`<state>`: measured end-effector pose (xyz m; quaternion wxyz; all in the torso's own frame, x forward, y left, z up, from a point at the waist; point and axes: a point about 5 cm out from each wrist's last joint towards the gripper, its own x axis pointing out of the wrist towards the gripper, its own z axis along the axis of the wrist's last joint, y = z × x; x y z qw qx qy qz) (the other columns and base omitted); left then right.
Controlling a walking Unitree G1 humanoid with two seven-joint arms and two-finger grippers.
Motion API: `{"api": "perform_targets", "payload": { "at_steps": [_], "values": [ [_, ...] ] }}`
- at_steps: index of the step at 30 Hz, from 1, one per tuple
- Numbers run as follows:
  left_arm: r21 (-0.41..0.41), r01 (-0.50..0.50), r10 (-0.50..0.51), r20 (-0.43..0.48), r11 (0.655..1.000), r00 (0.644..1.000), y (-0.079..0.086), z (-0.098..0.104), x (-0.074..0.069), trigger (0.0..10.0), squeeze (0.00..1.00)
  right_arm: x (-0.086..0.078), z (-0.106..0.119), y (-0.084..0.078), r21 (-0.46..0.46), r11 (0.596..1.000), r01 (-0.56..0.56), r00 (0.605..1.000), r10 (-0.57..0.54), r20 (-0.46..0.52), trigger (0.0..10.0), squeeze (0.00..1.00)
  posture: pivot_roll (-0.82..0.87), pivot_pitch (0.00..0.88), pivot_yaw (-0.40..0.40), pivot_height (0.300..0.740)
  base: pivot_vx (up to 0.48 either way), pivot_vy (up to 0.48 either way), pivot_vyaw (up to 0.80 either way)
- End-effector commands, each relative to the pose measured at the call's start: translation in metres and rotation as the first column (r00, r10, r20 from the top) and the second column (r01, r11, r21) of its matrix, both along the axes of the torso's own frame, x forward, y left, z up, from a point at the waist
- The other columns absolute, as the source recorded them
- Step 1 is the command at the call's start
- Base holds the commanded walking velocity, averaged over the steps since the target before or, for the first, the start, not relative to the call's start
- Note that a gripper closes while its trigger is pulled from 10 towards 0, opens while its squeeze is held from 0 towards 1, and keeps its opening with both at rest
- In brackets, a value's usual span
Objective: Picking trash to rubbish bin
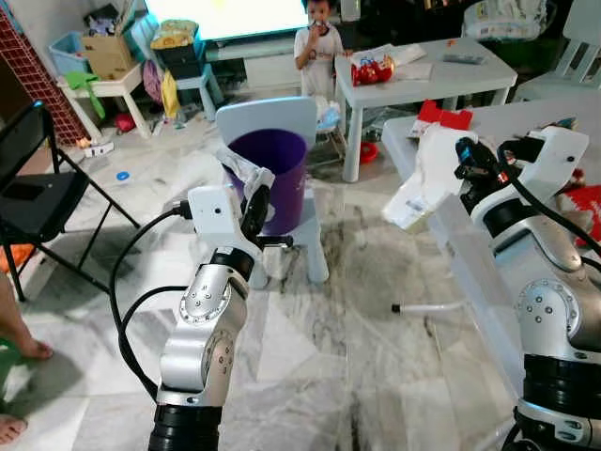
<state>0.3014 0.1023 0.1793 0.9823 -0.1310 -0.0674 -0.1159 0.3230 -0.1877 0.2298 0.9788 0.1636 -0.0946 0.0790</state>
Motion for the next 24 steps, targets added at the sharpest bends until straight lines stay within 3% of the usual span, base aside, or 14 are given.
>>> {"api": "perform_targets", "payload": {
  "at_steps": [1, 8, 24],
  "values": [
    [0.009, -0.039, 0.039, -0.001, 0.999, 0.999, 0.0113, -0.0003, 0.0002, 0.0, 0.00, 0.0005, 0.0066, 0.0128, -0.004, 0.999, -0.042, 0.999, 0.042, 0.026, 0.0, 0.00, -0.02, 0.065, 0.036, 0.740, 0.390, 0.000, 0.43],
    [0.011, -0.040, 0.040, 0.001, 0.999, 0.999, 0.0113, 0.0000, 0.0002, 0.0, 0.00, 0.0013, 0.0063, 0.0138, -0.004, 0.999, -0.048, 0.999, 0.048, 0.026, 0.0, 0.00, -0.02, 0.065, 0.036, 0.740, 0.390, 0.000, 0.42],
    [0.007, -0.041, 0.041, -0.006, 0.999, 0.999, 0.0106, -0.0016, -0.0001, 0.0, 0.00, 0.0020, 0.0058, 0.0143, -0.001, 0.999, -0.047, 0.999, 0.047, 0.023, 0.0, 0.00, -0.02, 0.070, 0.032, 0.740, 0.391, 0.000, 0.00]
  ]
}}
